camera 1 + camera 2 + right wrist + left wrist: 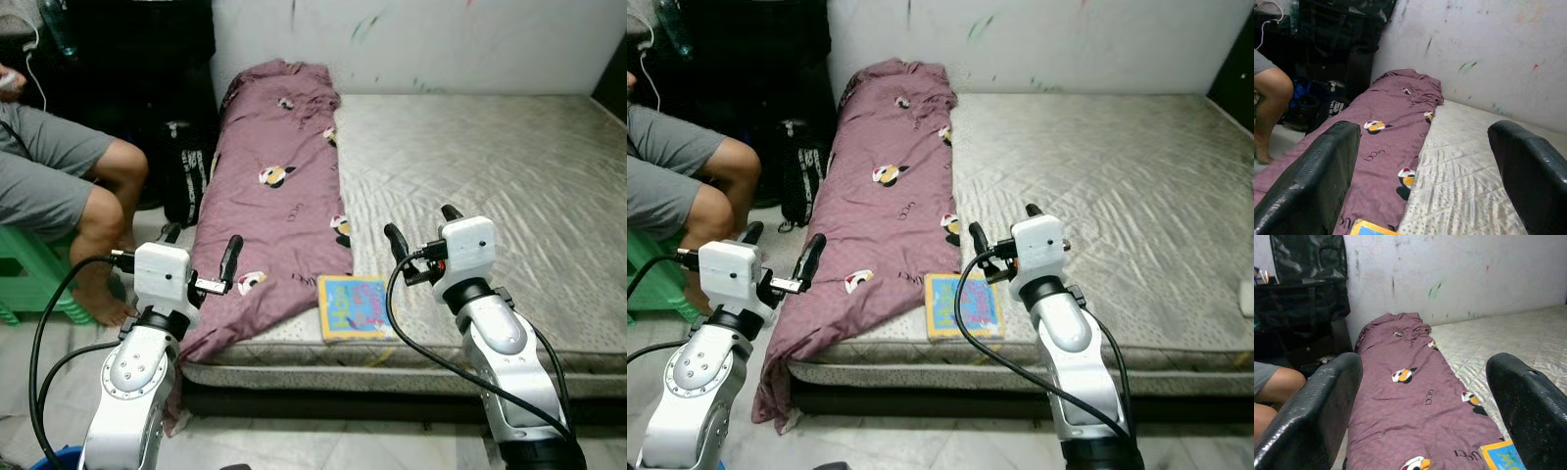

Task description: Clean up the room

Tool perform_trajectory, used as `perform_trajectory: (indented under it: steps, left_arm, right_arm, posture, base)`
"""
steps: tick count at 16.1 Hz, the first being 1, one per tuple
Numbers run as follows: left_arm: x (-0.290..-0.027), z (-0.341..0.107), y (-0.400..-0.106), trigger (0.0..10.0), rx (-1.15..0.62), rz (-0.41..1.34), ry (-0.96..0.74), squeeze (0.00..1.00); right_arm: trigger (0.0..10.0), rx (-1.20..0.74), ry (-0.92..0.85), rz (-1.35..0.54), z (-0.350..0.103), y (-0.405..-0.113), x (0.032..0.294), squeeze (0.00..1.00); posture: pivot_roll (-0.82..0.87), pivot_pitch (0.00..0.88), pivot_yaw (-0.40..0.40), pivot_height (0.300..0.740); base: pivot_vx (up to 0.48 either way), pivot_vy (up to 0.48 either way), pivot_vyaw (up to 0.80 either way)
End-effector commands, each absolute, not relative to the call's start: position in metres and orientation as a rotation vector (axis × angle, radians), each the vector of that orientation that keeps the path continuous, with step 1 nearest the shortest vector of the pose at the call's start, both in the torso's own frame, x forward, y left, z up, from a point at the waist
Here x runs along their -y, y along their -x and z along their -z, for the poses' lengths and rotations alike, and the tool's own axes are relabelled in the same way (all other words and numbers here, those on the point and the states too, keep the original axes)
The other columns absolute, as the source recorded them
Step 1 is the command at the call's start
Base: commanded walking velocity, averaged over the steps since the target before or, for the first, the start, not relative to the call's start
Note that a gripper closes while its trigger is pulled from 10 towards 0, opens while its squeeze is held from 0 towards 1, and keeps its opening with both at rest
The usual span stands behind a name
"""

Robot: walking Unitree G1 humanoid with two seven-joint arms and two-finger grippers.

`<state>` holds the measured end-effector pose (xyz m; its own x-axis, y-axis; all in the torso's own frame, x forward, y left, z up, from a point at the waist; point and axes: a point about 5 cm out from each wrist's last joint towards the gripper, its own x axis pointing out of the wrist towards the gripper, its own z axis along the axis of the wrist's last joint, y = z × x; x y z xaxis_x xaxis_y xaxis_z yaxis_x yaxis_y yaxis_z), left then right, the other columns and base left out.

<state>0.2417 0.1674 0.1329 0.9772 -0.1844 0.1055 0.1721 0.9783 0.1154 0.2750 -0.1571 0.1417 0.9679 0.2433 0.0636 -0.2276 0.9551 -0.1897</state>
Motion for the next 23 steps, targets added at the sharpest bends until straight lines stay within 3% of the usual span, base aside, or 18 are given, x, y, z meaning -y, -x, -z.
perform_trajectory:
  steps: [1,10,19,23]
  left_arm:
    - [-0.1687,-0.136,-0.2425,10.0,0.129,0.188,-0.108,0.0]
    - [-0.1683,-0.133,-0.2431,10.0,0.106,0.166,-0.1,0.0]
    - [-0.1721,-0.1334,-0.2487,10.0,0.106,0.079,-0.167,0.0]
    - [-0.1711,-0.1325,-0.2486,10.0,0.094,0.088,-0.165,0.0]
  right_arm:
    - [10.0,0.095,0.187,-0.25,-0.1441,-0.277,0.1551,0.0]
    - [10.0,0.1,0.187,-0.26,-0.1443,-0.2772,0.1551,0.0]
    - [10.0,0.113,0.198,-0.233,-0.1465,-0.2799,0.1533,0.0]
    - [10.0,0.12,0.177,-0.189,-0.1451,-0.2831,0.1491,0.0]
  posture:
    - [0.0,0.0,-0.001,0.74]
    - [0.0,0.0,-0.003,0.74]
    - [0.0,0.0,-0.001,0.74]
    - [0.0,0.0,0.02,0.74]
  base:
    - [0.326,0.0,0.0]
    - [0.324,0.0,0.0]
    - [0.0,0.0,0.0]
    - [0.0,0.0,0.58]
